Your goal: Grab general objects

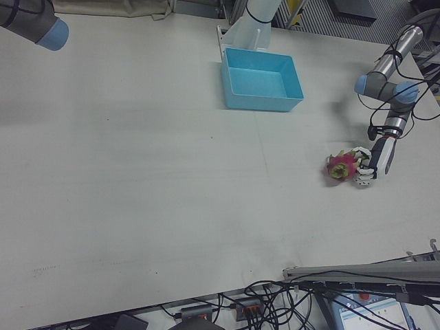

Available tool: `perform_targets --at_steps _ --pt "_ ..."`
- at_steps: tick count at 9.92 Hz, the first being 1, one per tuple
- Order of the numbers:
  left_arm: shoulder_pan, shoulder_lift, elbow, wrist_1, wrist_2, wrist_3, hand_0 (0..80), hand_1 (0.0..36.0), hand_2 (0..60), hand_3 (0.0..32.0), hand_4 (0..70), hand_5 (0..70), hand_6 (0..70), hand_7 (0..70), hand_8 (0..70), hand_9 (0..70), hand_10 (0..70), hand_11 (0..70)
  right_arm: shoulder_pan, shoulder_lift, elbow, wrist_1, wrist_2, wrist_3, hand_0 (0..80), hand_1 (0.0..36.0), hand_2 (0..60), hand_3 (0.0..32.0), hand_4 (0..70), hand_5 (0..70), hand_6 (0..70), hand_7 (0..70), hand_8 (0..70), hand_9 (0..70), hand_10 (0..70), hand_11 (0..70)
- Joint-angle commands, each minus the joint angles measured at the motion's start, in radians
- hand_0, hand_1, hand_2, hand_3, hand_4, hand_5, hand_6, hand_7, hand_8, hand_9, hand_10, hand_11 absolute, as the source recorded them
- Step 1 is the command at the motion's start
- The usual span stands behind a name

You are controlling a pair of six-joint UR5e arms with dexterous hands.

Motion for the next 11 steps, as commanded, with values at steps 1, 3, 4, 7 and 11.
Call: perform_targets --at_steps 1,3,4,7,11 --pt "-0.013 0.001 0.006 -0.099 0.027 -0.112 49.8 18.2 60.0 0.0 70.0 70.0 70.0 70.0 49.4 66.4 35.7 50.4 0.0 0.0 0.0 0.0 0.0 0.0 0.0 0.0 0.0 0.0 0.0 0.0 0.0 0.0 0.0 0.0 0.0 0.0" --pt "-0.016 0.001 0.006 -0.173 0.027 -0.215 48.7 16.4 60.0 0.0 70.0 70.0 70.0 70.0 51.8 69.7 39.0 54.3 0.0 0.0 0.0 0.0 0.0 0.0 0.0 0.0 0.0 0.0 0.0 0.0 0.0 0.0 0.0 0.0 0.0 0.0" --pt "-0.027 0.001 0.006 -0.216 0.028 -0.259 48.8 17.1 60.0 0.0 70.0 70.0 70.0 70.0 51.9 69.8 39.4 54.8 0.0 0.0 0.0 0.0 0.0 0.0 0.0 0.0 0.0 0.0 0.0 0.0 0.0 0.0 0.0 0.0 0.0 0.0" --pt "-0.062 0.001 0.002 -0.267 0.067 -0.312 48.8 19.9 60.0 0.0 70.0 70.0 70.0 70.0 52.2 70.0 40.3 56.1 0.0 0.0 0.0 0.0 0.0 0.0 0.0 0.0 0.0 0.0 0.0 0.0 0.0 0.0 0.0 0.0 0.0 0.0" --pt "-0.098 0.001 -0.029 -0.253 0.067 -0.301 50.8 15.7 9.1 0.0 22.8 20.6 15.8 33.7 4.7 5.3 0.0 0.1 0.0 0.0 0.0 0.0 0.0 0.0 0.0 0.0 0.0 0.0 0.0 0.0 0.0 0.0 0.0 0.0 0.0 0.0"
